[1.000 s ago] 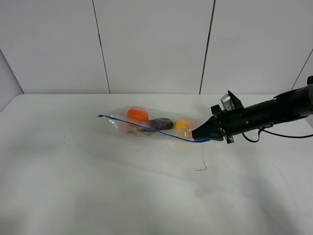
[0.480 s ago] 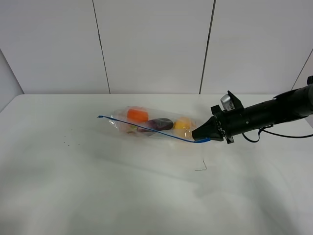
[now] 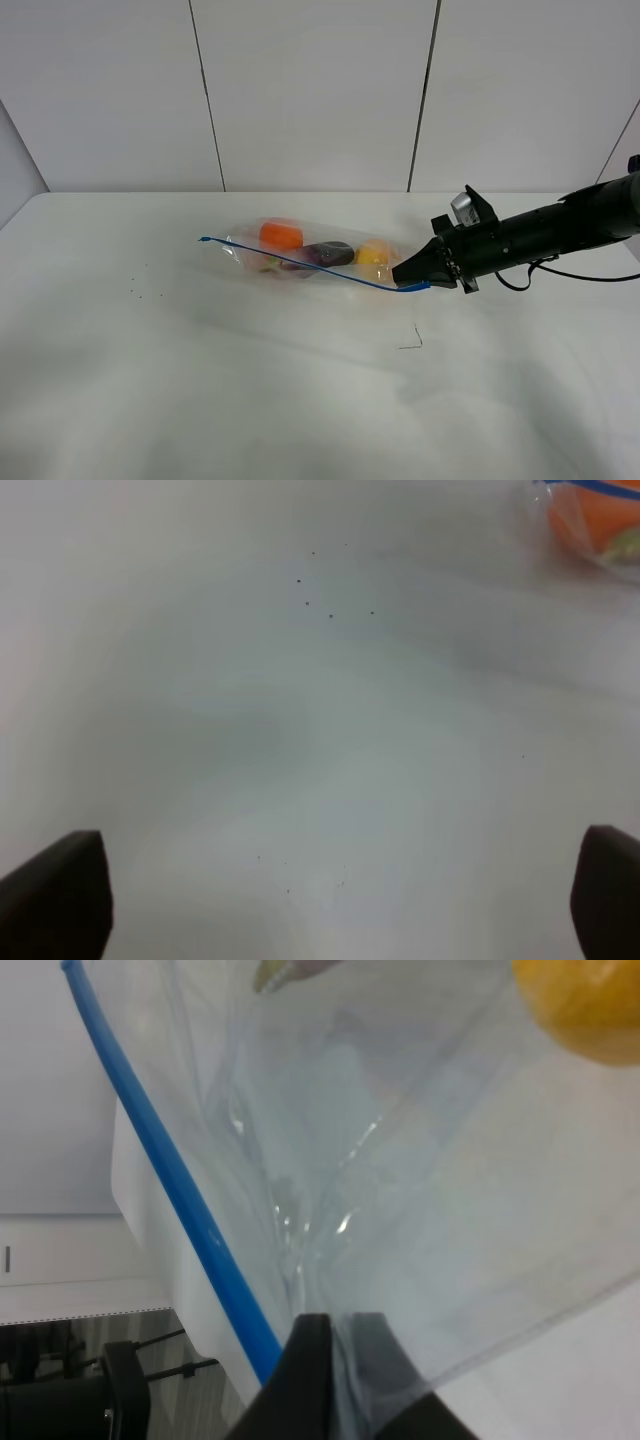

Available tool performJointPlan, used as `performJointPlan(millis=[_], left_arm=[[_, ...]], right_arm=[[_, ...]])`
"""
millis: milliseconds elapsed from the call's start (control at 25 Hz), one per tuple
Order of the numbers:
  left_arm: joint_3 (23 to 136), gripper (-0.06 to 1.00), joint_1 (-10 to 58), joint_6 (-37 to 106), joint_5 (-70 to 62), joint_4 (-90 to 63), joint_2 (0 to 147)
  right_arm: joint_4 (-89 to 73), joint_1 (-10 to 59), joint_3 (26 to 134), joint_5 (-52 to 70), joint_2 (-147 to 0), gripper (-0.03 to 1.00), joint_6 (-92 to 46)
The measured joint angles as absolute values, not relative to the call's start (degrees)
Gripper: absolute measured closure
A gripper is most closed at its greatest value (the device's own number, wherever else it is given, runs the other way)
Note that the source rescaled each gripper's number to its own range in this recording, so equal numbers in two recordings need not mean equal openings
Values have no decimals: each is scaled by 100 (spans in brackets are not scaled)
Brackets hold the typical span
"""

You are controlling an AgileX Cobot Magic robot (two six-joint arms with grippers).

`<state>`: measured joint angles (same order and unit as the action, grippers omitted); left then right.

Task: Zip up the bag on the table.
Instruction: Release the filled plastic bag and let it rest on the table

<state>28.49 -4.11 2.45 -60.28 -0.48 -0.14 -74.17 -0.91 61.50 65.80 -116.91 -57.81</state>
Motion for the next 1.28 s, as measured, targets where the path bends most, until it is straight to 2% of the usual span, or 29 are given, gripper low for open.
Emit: performJointPlan(millis=[960, 1040, 1080, 1160, 1240, 1280], left_arm=[[2849, -6, -411, 245, -6028, -48, -14], [2849, -6, -411, 245, -6028, -48, -14], [2849, -6, -411, 245, -6028, -48, -14], [2849, -6, -411, 245, -6028, -48, -14], [2849, -6, -411, 245, -6028, -48, -14], [2849, -6, -411, 245, -6028, -48, -14]], right_arm=[[-7417, -91, 6150, 6581, -11691, 97, -5783], [-7417, -91, 6150, 6591, -11691, 94, -5783], [-7417, -91, 6150, 6601, -11691, 89, -5788], [-7417, -91, 6150, 6632, -11691, 64, -5788], [-7417, -91, 6150, 6647, -11691, 24, -5790], [-7417, -91, 6150, 6647, -11691, 13, -5795]])
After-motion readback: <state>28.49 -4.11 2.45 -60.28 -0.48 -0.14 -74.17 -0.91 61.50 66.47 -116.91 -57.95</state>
